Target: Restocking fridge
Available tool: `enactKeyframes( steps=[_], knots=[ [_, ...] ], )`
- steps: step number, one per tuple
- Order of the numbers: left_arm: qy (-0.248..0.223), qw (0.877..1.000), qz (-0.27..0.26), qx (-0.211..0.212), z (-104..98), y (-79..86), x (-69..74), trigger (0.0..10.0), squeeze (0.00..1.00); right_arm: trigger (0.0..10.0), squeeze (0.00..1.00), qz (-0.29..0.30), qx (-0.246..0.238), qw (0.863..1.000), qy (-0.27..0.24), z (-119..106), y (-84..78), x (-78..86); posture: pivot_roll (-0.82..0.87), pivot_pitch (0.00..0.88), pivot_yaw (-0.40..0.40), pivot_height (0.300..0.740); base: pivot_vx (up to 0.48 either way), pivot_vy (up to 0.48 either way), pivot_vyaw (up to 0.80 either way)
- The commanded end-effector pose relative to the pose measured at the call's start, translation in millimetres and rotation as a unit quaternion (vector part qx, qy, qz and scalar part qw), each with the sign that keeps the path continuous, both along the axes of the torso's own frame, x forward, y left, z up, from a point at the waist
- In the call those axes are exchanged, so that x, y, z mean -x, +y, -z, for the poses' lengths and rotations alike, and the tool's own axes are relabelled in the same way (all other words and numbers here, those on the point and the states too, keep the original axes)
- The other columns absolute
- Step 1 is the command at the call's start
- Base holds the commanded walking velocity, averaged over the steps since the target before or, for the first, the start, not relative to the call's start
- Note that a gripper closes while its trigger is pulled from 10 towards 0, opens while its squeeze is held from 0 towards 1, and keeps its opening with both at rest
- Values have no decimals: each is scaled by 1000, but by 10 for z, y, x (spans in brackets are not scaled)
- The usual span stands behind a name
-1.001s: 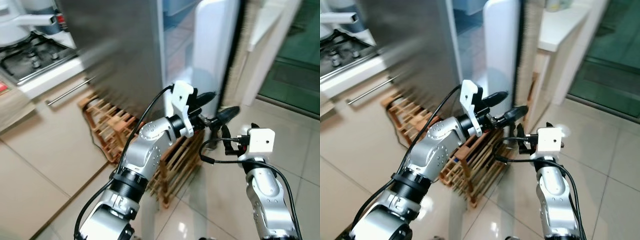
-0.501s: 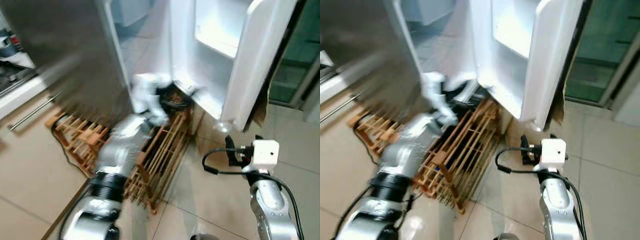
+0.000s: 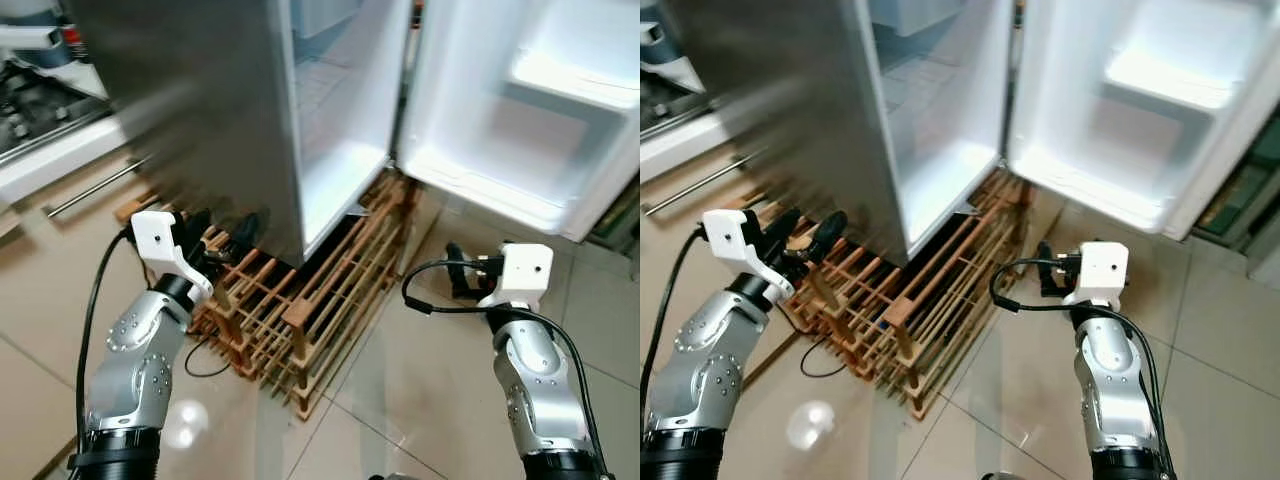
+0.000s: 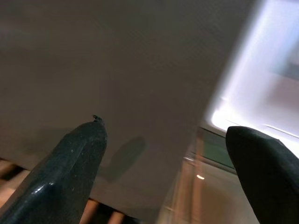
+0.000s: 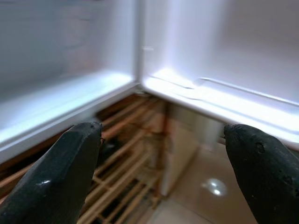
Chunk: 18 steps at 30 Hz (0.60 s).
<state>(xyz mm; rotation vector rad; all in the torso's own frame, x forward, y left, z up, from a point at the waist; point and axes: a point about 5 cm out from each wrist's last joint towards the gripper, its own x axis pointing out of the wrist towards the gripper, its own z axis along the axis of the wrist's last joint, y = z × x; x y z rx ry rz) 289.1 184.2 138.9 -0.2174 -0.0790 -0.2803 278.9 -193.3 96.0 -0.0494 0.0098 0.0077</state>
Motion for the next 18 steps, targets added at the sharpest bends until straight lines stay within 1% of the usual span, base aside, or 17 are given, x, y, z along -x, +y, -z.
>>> enactKeyframes(
  steps=[1, 3, 4, 6, 7, 10, 11, 13, 18],
  knots=[
    [-11, 1000, -21, -19, -49, -6, 0, 10000, 0, 10000, 67, -9, 1, 1000, 18, 57, 5, -6, 19, 0, -17, 740, 0, 0, 569],
    [2, 999, -37, -24, -37, -52, -14, 10000, 0, 10000, 75, -13, -2, 1000, 21, 79, 31, -41, 23, 0, -22, 740, 0, 0, 547],
    [3, 999, -36, -25, -36, -95, -11, 10000, 0, 10000, 78, -15, -3, 1000, 20, 79, 53, -59, 22, 0, -22, 740, 0, 0, 531],
    [0, 999, -25, -20, -48, -205, -24, 10000, 0, 10000, 75, -29, -12, 999, 11, 45, 152, -102, 11, 0, -14, 740, 0, 0, 522],
    [0, 999, -25, -20, -48, -205, -24, 10000, 0, 10000, 75, -29, -12, 999, 11, 45, 152, -102, 11, 0, -14, 740, 0, 0, 519],
    [-3, 1000, -15, -12, -55, -281, -41, 10000, 0, 10000, 78, -42, -17, 999, 3, 13, 228, -121, 5, 0, -7, 740, 0, 0, 502],
    [-6, 1000, -12, -17, -59, -300, -51, 10000, 0, 10000, 78, -42, -19, 999, 2, 11, 233, -125, 3, 0, -2, 740, 0, 0, 500],
    [-7, 1000, -14, -15, -67, -301, -96, 10000, 0, 10000, 78, -38, -27, 999, 1, 24, 227, -137, -5, 0, 7, 740, 0, 0, 494],
    [-8, 1000, -20, -11, -84, -301, -126, 10000, 0, 10000, 82, -36, -30, 999, -1, 16, 231, -162, -8, 0, 16, 740, 0, 0, 499]
  ],
)
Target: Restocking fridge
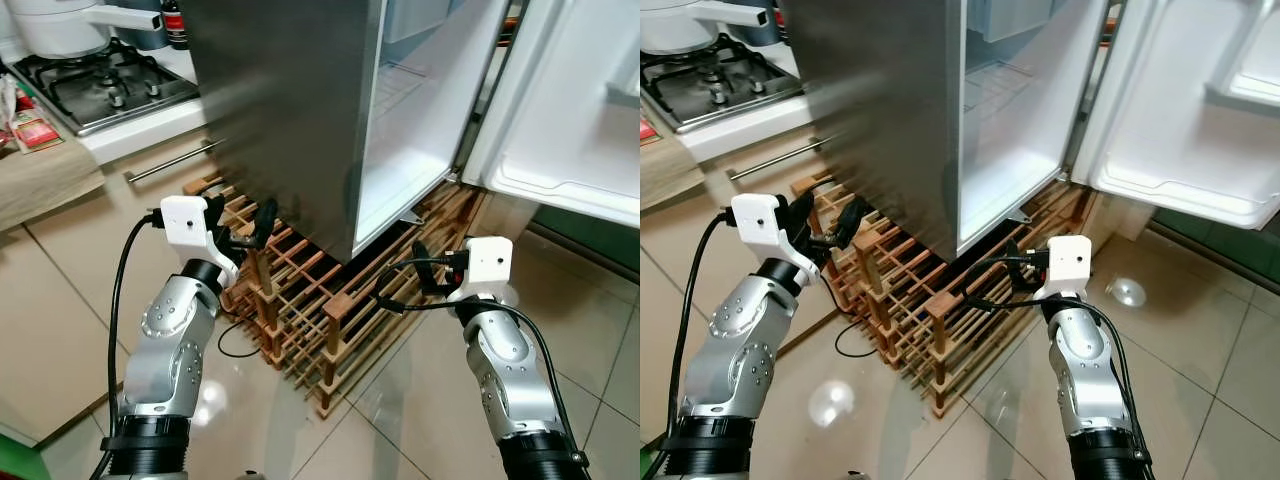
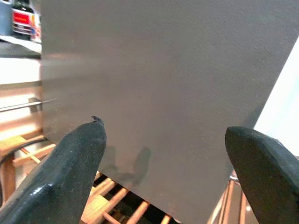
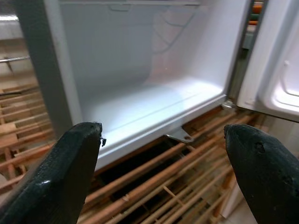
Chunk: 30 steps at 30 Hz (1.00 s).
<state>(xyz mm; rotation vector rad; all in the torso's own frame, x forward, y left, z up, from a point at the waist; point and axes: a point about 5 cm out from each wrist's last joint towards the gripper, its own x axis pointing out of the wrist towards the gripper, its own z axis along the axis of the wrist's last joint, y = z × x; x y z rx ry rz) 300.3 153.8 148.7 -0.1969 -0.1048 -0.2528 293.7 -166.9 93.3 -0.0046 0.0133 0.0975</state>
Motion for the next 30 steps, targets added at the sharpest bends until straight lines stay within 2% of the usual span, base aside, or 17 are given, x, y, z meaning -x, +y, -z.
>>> enactKeyframes(
  steps=[1, 8, 9, 16, 17, 19, 22, 30],
  knots=[
    [5, 1000, -6, -1, 11, -3, -18, 10000, 0, 10000, 82, 9, -9, 1000, -5, -18, -31, -21, -8, 0, 16, 740, 0, 0, 494],
    [14, 1000, -15, 21, 44, 28, 16, 10000, 0, 10000, 86, 1, -13, 1000, -17, -65, 9, -77, -2, 0, 18, 740, 0, 0, 494],
    [16, 999, -23, 32, 55, 43, 60, 10000, 0, 10000, 82, -4, -13, 1000, -17, -66, 28, -82, 5, 0, 15, 740, 0, 0, 494],
    [19, 998, -54, 20, 95, 102, 113, 10000, 0, 10000, 82, -13, -15, 1000, -17, -66, 67, -95, 16, 0, 8, 740, 0, -461, 493],
    [20, 998, -63, 10, 100, 125, 111, 10000, 0, 10000, 82, -13, -17, 1000, -18, -69, 70, -98, 20, 0, 4, 740, 0, -469, 494],
    [37, 992, -107, -55, 159, 232, 84, 10000, 0, 10000, 82, -8, -21, 999, -24, -88, 58, -104, 21, 0, 3, 740, 0, 0, 500],
    [58, 979, -173, -91, 224, 427, 73, 10000, 0, 10000, 82, -3, -17, 999, -29, -108, 38, -105, 17, 0, 4, 740, 0, 0, 494],
    [58, 978, -176, -92, 228, 398, 77, 10000, 0, 10000, 82, -9, -11, 999, -29, -100, 61, -88, 13, 0, 4, 740, 0, 0, 496]
  ],
)
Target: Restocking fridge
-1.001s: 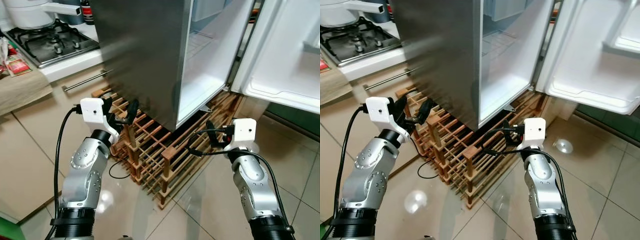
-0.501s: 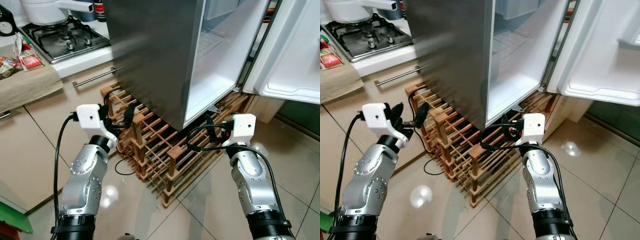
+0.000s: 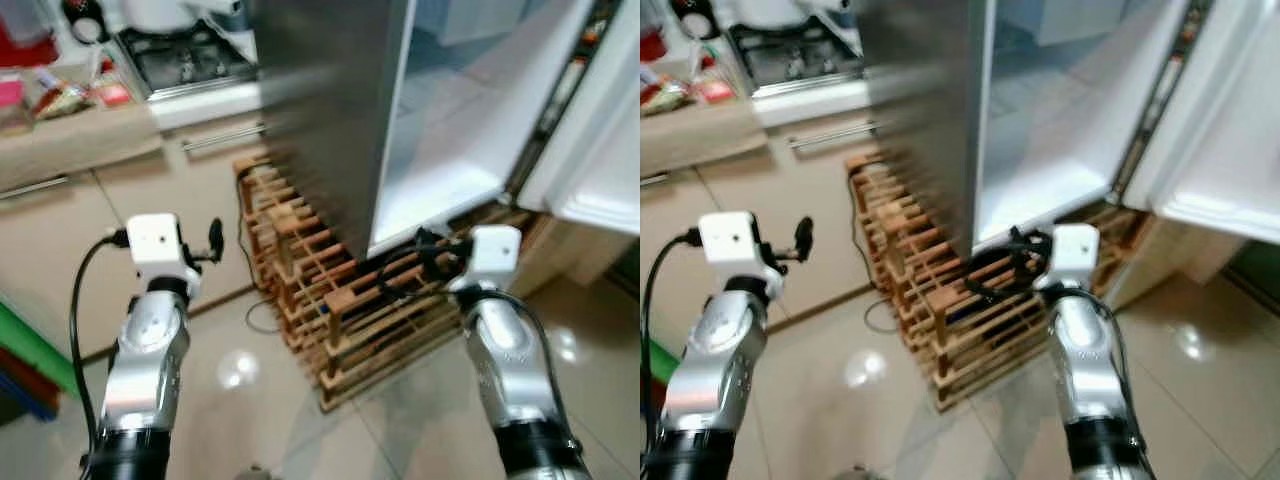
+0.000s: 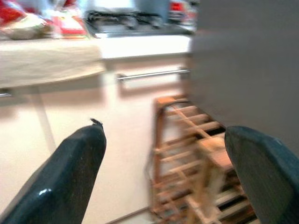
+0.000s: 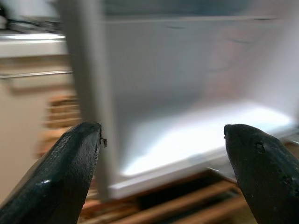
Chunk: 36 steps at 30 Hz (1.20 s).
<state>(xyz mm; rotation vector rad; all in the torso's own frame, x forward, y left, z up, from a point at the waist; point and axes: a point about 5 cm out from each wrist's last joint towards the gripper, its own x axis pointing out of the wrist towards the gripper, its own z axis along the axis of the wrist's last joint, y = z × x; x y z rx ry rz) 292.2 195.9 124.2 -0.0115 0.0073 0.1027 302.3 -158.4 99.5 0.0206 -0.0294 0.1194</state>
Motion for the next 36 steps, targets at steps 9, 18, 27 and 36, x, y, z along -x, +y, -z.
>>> enactKeyframes(
  steps=[9, 18, 27, 36],
  knots=[
    [-6, 1000, -8, 8, -23, 1, -23, 10000, 0, 10000, 59, 9, -1, 1000, 4, 25, -55, 50, 10, 0, 4, 740, 0, 108, 446],
    [-8, 1000, 4, 11, -21, -79, -36, 10000, 0, 10000, 86, 4, 1, 1000, 1, 18, -68, 68, 4, 0, 7, 740, 0, 469, 323],
    [-15, 1000, 27, -5, -56, -186, -64, 10000, 0, 10000, 98, -9, -7, 1000, -6, -11, -25, 36, 9, 0, 5, 740, 0, 139, 690],
    [-86, 993, 82, 12, -310, -280, -111, 10000, 0, 10000, 55, 26, 18, 999, -35, -111, -96, 21, 9, 0, 5, 740, 84, 0, 151]
  ],
)
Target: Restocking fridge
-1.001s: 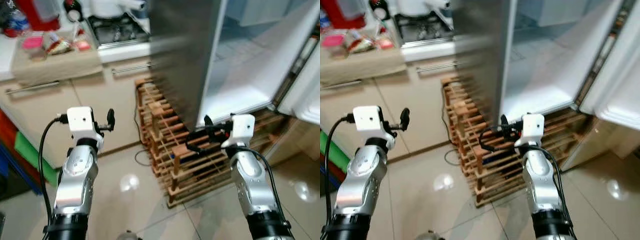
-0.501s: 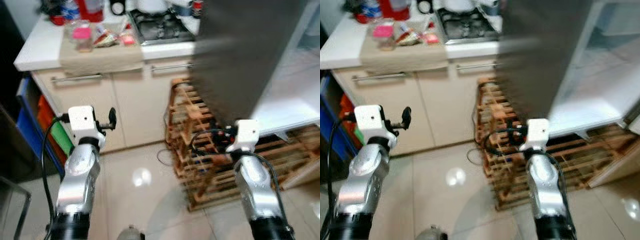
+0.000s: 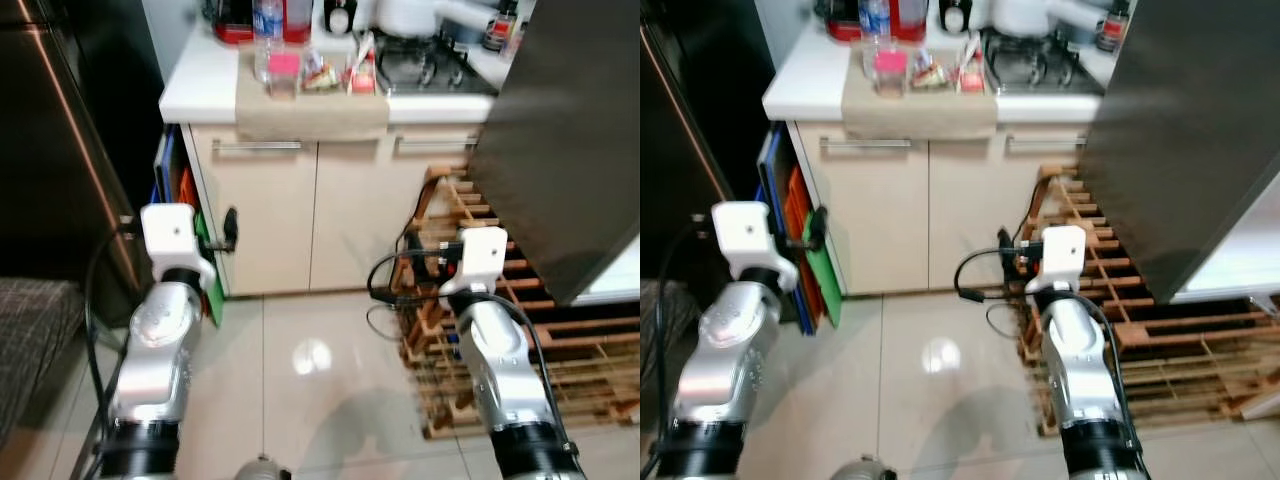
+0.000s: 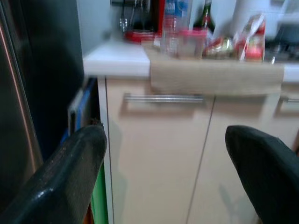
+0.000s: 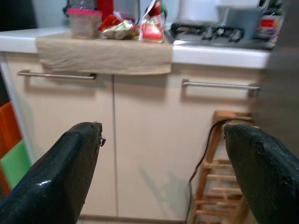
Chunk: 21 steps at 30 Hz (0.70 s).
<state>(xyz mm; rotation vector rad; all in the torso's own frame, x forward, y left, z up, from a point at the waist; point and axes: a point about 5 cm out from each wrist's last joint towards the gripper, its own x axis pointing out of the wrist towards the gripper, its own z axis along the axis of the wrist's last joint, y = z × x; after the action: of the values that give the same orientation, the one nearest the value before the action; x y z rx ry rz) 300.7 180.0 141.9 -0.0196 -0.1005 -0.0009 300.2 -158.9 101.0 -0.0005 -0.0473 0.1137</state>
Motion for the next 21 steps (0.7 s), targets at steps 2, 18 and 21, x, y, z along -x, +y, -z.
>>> enactKeyframes(
  steps=[2, 18, 21],
  knots=[
    [-37, 999, 37, 11, -167, -134, -29, 10000, 0, 10000, 55, 33, 7, 999, -40, -147, -112, 1, 8, 0, 4, 740, 444, 0, 0],
    [-67, 997, 27, 27, -349, -121, -87, 10000, 0, 10000, 55, 23, 2, 997, -72, -354, -36, -30, 4, 0, -2, 740, 469, 0, 0],
    [-71, 997, 26, 27, -369, -124, -90, 10000, 0, 10000, 71, 13, 8, 997, -73, -355, -8, -31, 7, 0, -2, 740, 469, 0, 527]
  ],
)
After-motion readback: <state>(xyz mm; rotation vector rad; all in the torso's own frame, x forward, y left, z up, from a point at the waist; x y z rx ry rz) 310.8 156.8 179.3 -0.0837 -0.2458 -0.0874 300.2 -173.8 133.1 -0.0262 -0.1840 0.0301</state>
